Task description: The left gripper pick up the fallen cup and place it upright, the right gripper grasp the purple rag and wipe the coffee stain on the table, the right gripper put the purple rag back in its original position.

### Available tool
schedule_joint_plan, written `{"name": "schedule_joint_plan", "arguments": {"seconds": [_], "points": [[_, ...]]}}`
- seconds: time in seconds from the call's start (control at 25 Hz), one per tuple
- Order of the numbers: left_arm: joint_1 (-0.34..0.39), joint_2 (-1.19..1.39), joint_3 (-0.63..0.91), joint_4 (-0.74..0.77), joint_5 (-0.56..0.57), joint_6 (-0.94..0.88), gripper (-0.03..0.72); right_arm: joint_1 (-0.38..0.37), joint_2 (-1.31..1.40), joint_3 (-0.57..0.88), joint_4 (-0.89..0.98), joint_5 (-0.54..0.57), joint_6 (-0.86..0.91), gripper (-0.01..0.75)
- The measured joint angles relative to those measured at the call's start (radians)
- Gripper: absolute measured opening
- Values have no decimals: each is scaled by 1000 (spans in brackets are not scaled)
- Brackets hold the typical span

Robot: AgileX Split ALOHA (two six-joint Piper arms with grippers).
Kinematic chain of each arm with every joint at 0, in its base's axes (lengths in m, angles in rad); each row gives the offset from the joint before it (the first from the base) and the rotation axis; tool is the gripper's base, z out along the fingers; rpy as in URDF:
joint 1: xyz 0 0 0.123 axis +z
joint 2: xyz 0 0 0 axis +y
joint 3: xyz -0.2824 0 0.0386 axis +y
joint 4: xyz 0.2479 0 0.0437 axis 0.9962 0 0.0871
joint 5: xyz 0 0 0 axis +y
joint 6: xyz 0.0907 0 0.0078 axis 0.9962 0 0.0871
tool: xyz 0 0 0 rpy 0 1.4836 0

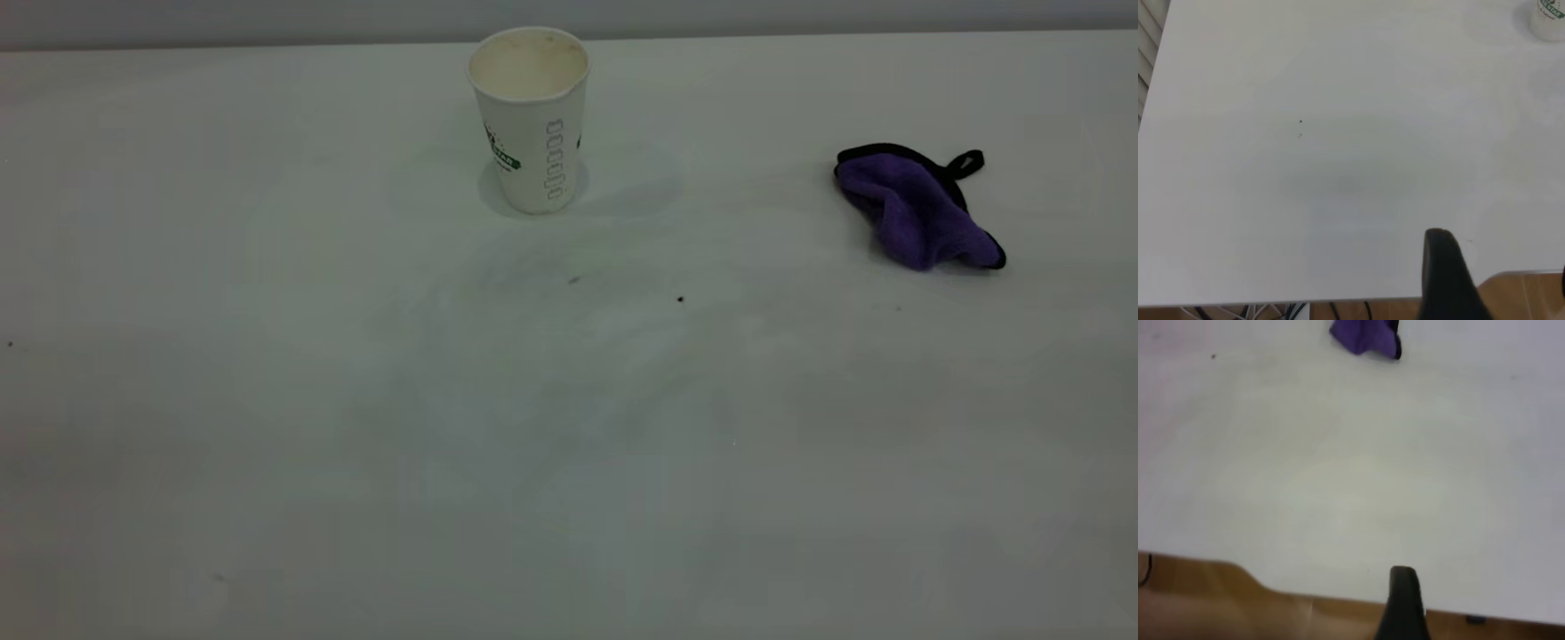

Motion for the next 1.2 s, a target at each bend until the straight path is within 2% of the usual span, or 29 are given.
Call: {"name": "schedule_joint_plan", "arguments": {"seconds": [0.24,0.68,1.2], "points": [[0,0,0,0,0,0,474,-30,-99,0,0,1,0,655],[0,0,0,0,0,0,474,-37,-223,0,0,4,-1,645],[0,0,0,0,0,0,474,-37,-232,0,0,6,-2,626]]}}
